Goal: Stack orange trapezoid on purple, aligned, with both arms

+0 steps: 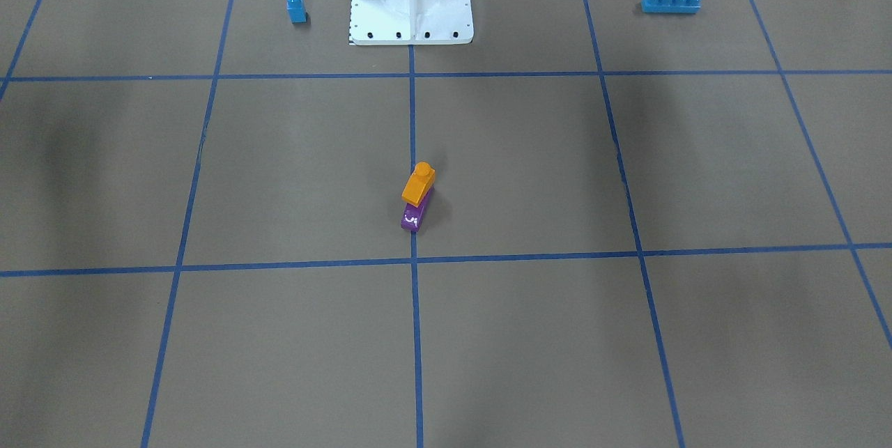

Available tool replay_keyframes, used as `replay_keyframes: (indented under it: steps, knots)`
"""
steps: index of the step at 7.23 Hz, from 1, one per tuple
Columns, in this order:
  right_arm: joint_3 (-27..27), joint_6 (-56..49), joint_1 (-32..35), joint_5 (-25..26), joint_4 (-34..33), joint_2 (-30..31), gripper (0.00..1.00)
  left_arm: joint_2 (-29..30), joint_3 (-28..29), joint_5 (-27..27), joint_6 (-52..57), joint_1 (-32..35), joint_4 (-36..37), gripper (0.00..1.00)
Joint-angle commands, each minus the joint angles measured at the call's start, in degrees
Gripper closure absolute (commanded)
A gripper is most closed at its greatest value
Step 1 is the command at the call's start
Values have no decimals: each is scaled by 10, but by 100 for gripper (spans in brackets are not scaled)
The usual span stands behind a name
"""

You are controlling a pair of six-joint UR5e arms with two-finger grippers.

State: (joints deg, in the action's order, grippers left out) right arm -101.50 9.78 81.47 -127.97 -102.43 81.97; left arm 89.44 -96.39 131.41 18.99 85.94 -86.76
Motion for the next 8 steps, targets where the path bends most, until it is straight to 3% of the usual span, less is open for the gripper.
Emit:
replay_keyframes:
  steps: [1, 2, 3, 5, 8]
  knots:
    - [2, -13, 16, -16, 130, 99, 0, -11, -3, 2, 1, 12, 1, 0]
    - [7, -13, 25, -30, 176, 127, 0, -11, 1, -2, 1, 13, 1, 0]
    - [17, -15, 35, -39, 180, 129, 0, -10, 3, -2, 1, 14, 1, 0]
    - [46, -17, 48, -103, 180, 124, 0, -10, 13, -2, -1, 14, 2, 0]
    - [49, -15, 50, -104, 178, 122, 0, -12, 19, -2, -3, 15, 4, 0]
